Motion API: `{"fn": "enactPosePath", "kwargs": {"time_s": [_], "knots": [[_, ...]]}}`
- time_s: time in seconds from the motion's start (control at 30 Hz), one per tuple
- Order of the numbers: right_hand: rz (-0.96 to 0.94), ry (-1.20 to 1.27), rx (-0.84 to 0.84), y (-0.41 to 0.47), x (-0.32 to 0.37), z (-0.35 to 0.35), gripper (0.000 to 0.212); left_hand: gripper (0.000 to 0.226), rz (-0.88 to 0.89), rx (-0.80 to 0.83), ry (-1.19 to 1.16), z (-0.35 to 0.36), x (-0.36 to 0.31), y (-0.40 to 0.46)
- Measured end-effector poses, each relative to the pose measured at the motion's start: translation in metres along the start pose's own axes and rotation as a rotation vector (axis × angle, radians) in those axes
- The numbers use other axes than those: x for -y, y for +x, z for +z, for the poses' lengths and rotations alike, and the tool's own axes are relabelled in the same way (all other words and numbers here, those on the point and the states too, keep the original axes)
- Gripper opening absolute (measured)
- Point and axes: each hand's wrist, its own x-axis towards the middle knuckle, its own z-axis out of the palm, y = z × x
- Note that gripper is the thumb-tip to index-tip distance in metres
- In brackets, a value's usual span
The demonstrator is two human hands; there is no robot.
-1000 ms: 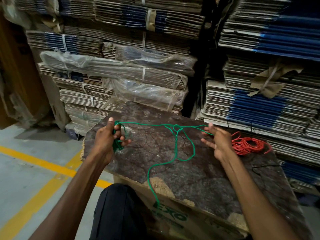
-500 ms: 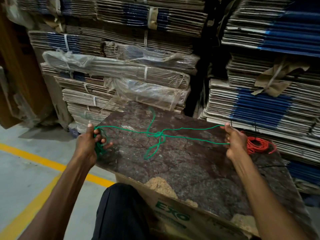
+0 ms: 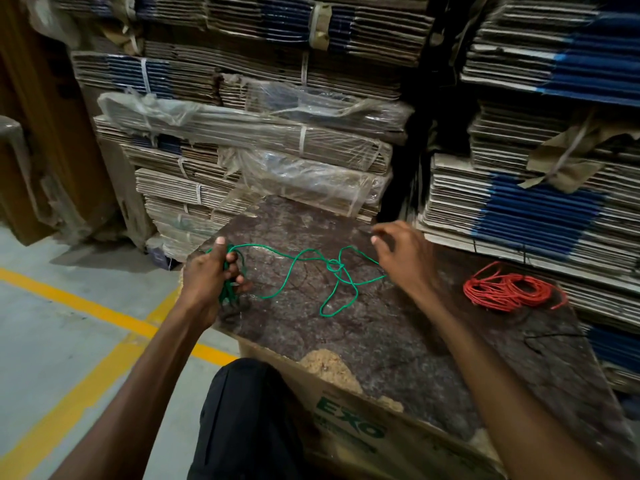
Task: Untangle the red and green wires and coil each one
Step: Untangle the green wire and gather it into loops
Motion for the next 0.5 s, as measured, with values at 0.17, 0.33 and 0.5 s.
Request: {"fn": "enactPosePath", "kwargs": {"time_s": [0.17, 0.33, 0.5], "knots": [[-0.177, -0.036, 0.418, 0.014, 0.018, 0.033, 0.048, 0.044, -0.01, 0.02, 0.018, -0.001, 0.002, 0.0], [-0.165, -0.139, 0.621, 0.014, 0.014, 0.039, 0.032, 0.044, 0.005, 0.021, 0.032, -0.003, -0.002, -0.004], [-0.08, -0.063, 0.211, -0.006, 0.01, 0.029, 0.043, 0.043, 0.009, 0.01, 0.035, -0.007, -0.001, -0.002]]}}
